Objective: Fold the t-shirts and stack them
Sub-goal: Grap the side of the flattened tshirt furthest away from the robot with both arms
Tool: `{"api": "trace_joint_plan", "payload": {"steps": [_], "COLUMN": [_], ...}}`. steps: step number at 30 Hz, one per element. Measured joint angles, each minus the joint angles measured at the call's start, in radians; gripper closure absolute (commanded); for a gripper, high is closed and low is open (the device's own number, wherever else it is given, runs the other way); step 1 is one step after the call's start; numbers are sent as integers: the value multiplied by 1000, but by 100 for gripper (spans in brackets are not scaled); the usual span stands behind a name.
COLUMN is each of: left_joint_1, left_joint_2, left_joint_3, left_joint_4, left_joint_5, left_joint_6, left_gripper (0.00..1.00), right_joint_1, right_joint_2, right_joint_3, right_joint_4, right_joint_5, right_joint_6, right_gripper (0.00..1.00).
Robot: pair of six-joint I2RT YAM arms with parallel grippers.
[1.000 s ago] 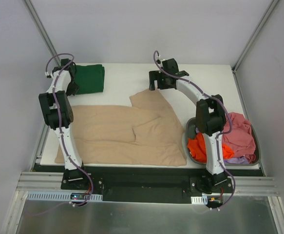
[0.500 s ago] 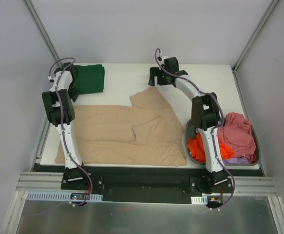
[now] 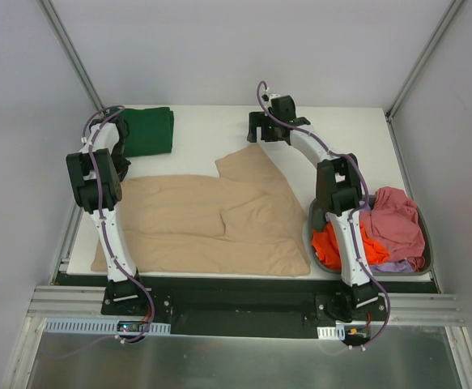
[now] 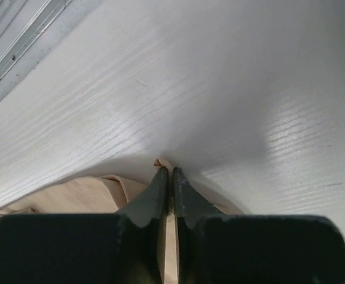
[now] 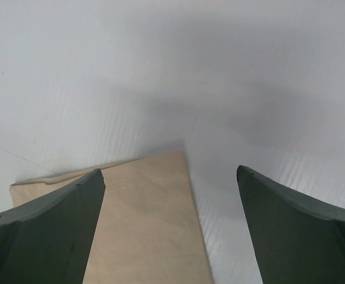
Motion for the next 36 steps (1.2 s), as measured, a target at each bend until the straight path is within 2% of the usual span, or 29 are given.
{"api": "trace_joint_plan", "payload": {"steps": [10,21,29,36], "left_joint_1": [0,0,0,0], "left_joint_2": [-2,-105,-133,-150], "left_joint_3": [-5,-146,-188,-216], "left_joint_4": [12,130,167,192], "left_joint_5": [20,65,75,87], "left_joint_6": [19,67,69,70], "left_gripper": [100,100,100,100], "right_joint_1": [0,-11,-19,3], "right_joint_2": [56,112,111,90], "right_joint_3": [105,138,109,69], "right_joint_4": [-17,-1,35,31], "right_joint_5": [28,48,-33,-67], "right_joint_6": [41,266,359,313], "right_gripper": [4,1,12,32]}}
